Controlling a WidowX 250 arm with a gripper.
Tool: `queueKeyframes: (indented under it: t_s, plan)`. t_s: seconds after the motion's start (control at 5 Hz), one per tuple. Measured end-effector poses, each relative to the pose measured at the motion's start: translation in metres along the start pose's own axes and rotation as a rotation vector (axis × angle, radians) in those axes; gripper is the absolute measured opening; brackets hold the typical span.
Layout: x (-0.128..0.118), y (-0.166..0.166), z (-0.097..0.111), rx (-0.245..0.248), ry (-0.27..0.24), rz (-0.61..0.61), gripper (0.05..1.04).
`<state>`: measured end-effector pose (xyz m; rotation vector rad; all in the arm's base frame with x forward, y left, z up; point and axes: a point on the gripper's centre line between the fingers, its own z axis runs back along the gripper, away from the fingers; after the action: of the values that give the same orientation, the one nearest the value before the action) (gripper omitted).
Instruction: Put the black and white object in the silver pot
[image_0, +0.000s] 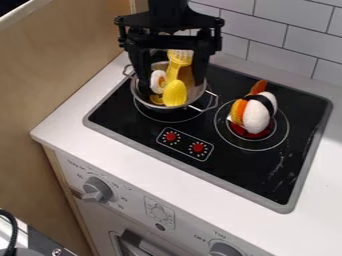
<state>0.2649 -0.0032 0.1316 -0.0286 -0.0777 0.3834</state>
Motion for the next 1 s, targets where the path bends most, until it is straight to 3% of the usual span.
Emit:
queueKeyframes:
  t_s: [0.6, 1.0]
  plan:
    - [-0.036, -0.015, 0.026, -0.010, 0.008, 0.032, 1.000]
    - [-0.067, -0.023, 0.022, -0.019, -0.008, 0.039, 1.000]
